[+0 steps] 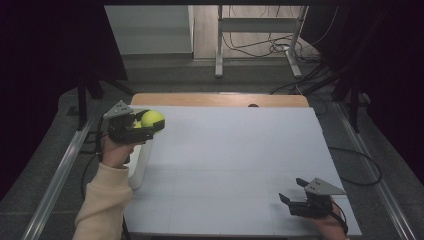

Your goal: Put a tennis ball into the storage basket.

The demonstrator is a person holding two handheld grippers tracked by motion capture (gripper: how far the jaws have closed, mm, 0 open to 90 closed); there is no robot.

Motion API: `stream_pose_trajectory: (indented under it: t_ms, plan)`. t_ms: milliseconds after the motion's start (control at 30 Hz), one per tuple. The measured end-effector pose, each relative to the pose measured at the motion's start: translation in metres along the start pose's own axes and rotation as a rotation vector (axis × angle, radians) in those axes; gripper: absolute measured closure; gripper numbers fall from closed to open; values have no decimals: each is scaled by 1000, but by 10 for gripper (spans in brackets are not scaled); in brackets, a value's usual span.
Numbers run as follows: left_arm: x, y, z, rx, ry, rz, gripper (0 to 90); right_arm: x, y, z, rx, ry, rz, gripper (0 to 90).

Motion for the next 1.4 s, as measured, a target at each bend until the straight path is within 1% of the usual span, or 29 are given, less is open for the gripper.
stream_pose_trajectory:
  t_ms: [233, 600, 900, 1133, 1300, 1400]
  plan:
    - [-10, -1, 5, 4, 30, 16, 260, 0, 0, 0, 0, 0, 0, 168]
    - [-20, -3, 10, 11, 53, 34, 260, 0, 0, 0, 0, -1, 0, 168]
    - [-29, -4, 16, 15, 86, 45, 260, 0, 0, 0, -1, -1, 0, 168]
    - [-39, -8, 18, 3, 124, 53, 260, 0, 0, 0, -4, -3, 2, 168]
    - [-48, -14, 18, -12, 147, 69, 260, 0, 0, 0, -6, -3, 1, 167]
    - [-52, -17, 18, -17, 154, 80, 260, 0, 0, 0, -6, -3, 1, 167]
Point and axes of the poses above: each handheld gripper's, and its own axes: z roughly backward along the jaws, y roughly out of its top, x roughly to its right, the point moved 7 cm from there along -z, roughly forward along the jaws, and after that the axes turned 1 degree about -x, right-handed, at the moved point
